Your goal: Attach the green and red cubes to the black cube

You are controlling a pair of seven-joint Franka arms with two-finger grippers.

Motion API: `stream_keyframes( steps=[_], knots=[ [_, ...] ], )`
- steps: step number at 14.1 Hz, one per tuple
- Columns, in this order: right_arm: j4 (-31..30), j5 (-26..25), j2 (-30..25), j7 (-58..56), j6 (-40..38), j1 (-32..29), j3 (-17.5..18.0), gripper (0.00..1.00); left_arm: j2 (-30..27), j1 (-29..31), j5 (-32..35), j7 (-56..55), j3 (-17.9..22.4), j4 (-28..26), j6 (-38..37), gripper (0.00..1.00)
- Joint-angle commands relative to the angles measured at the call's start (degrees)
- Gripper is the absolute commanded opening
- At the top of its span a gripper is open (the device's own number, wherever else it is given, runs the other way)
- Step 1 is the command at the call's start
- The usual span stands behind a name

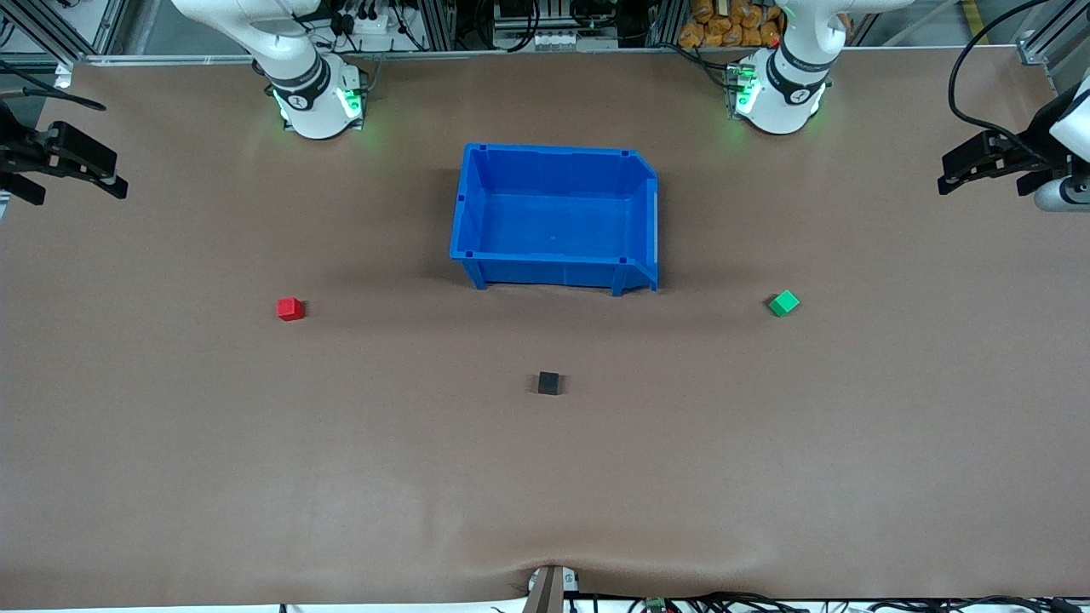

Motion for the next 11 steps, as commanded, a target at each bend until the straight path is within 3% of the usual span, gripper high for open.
stream_keyframes(
  steps=[1,11],
  knots=[
    [0.08,0.71,-0.06,0.23,-0.40,-0.77,0.36,1.00,0.49,0.14,0.93,-0.07,-0.29,1.14,-1.18,1.00],
    [0.08,0.79,-0.06,0.23,-0.31,-1.47,0.45,1.00,1.10,0.22,0.75,-0.16,-0.38,0.26,-1.09,1.00]
  ],
)
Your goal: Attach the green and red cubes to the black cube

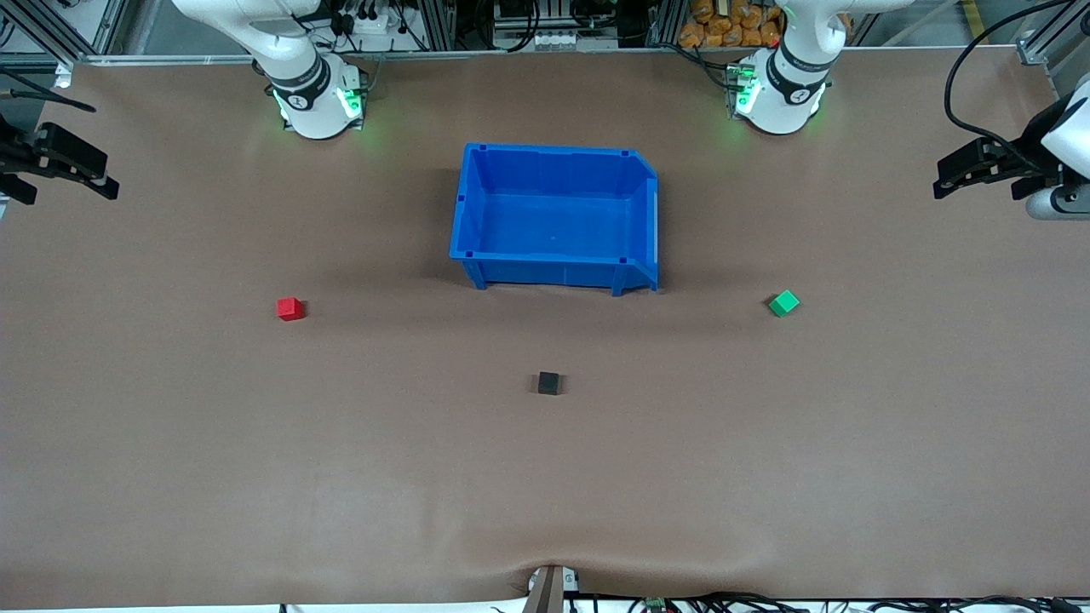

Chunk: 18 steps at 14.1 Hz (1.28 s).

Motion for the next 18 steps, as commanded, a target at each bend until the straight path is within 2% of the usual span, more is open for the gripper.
stream_keyframes(
  steps=[1,11,15,18],
  knots=[
    [0.08,0.79,-0.06,0.23,-0.30,-0.71,0.49,1.00,0.10,0.22,0.75,-0.16,-0.33,0.25,-0.78,1.00],
    [0.08,0.87,-0.06,0.23,-0.39,-0.97,0.40,1.00,1.06,0.22,0.67,-1.12,-0.33,-1.59,0.79,1.00],
    [0.08,0.79,-0.06,0.23,-0.39,-0.88,0.49,1.00,2.29,0.13,0.49,-1.30,-0.33,-5.62,7.02,1.00],
    [0.08,0.79,0.03,0.23,-0.39,-0.80,0.49,1.00,2.39,-0.21,0.23,-1.39,-0.68,-12.64,14.66,1.00]
  ],
)
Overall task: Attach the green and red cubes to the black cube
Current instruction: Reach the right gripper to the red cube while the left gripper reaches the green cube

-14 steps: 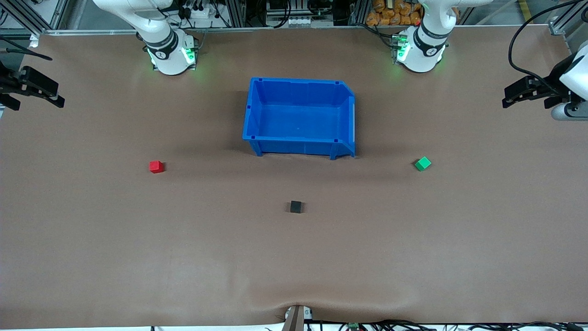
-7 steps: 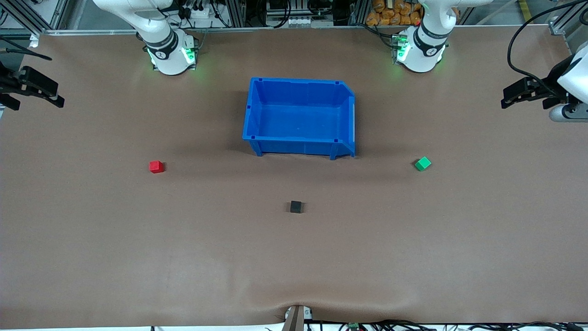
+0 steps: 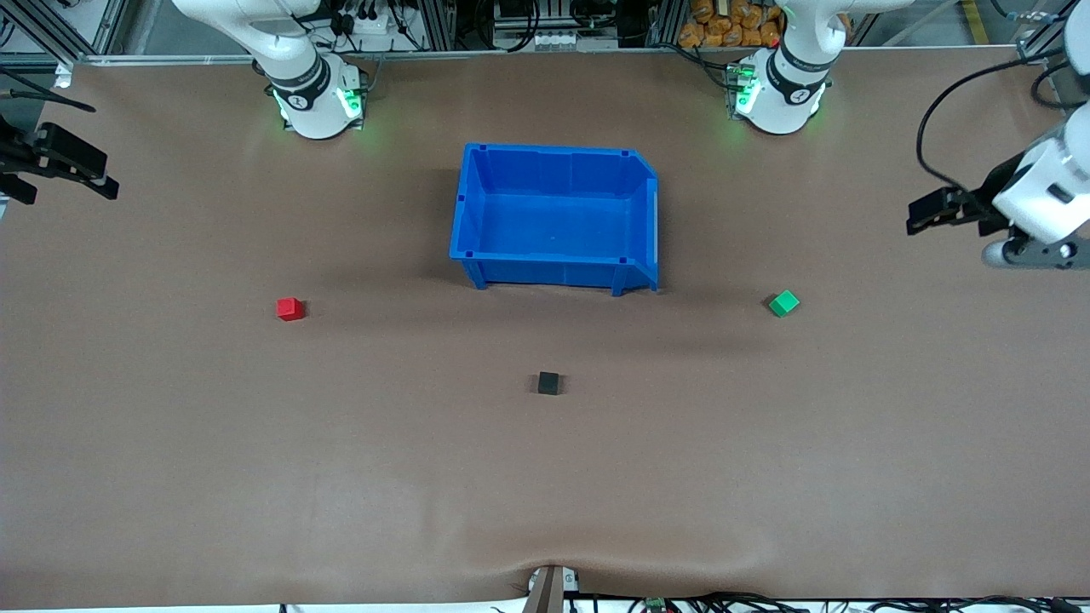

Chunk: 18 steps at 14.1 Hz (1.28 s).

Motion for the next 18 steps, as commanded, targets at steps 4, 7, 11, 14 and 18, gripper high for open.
stream_keyframes(
  steps=[4,7,11,14,18],
  knots=[
    [0.09,0.76,0.10,0.14,-0.21,-0.48,0.46,1.00,-0.43,-0.74,0.05,-1.13,-1.89,-14.84,14.73,1.00],
    [0.09,0.68,1.76,0.14,-0.21,-1.00,0.46,1.00,1.32,-0.65,-0.04,-6.29,-2.25,-20.91,22.29,1.00],
    [0.27,-0.29,9.14,0.05,0.23,-1.09,0.45,1.00,4.75,-0.13,-2.92,-16.04,-2.95,-24.79,26.96,1.00],
    [0.44,-0.81,14.85,0.14,1.80,-2.06,0.37,1.00,7.91,2.06,-8.29,-21.41,-2.78,-25.67,30.39,1.00],
    [0.09,-1.17,24.25,-0.30,5.94,-4.78,0.45,1.00,10.73,3.82,-8.91,-26.25,-2.78,-28.91,38.89,1.00]
  ],
)
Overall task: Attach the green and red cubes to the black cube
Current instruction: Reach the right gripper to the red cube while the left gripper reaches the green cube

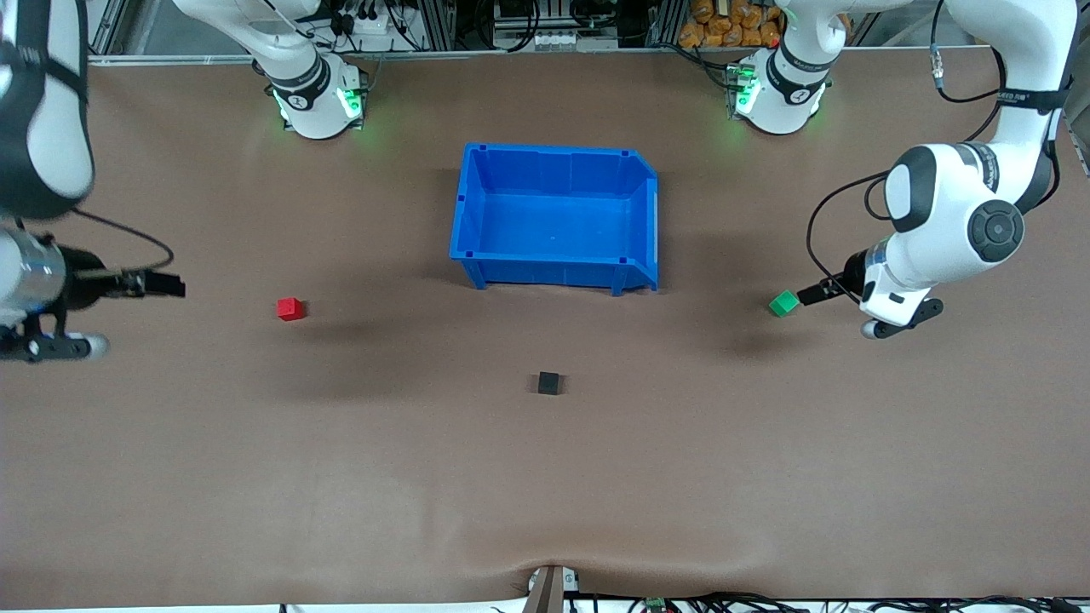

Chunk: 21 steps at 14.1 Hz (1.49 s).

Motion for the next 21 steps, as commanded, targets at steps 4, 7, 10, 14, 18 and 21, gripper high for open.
stream_keyframes(
  steps=[4,7,10,14,18,21],
  knots=[
    [-4.13,0.13,10.76,0.47,5.46,-0.68,0.67,1.00,2.91,0.84,-1.17,-7.10,-0.37,-4.60,11.09,1.00],
    [-14.67,0.57,10.51,0.64,15.03,-0.41,0.94,1.00,3.70,0.40,-1.17,-9.13,-0.55,-6.27,13.20,1.00],
    [-19.70,2.92,10.42,0.64,20.76,0.55,0.94,1.00,5.28,0.40,-1.26,-12.03,-1.33,-6.10,14.08,1.00],
    [-26.65,3.12,10.42,0.56,30.01,1.61,0.85,1.00,7.74,0.31,-1.35,-15.55,-3.01,-6.18,17.86,0.96],
    [-29.11,2.50,10.24,-3.12,29.48,0.47,0.85,0.65,8.54,0.48,-1.35,-15.55,-3.27,-6.27,18.04,0.81],
    [-29.56,2.50,10.24,-3.40,29.66,0.47,0.85,0.28,8.63,0.66,-1.44,-15.73,-3.27,-6.53,17.96,0.68]
  ],
)
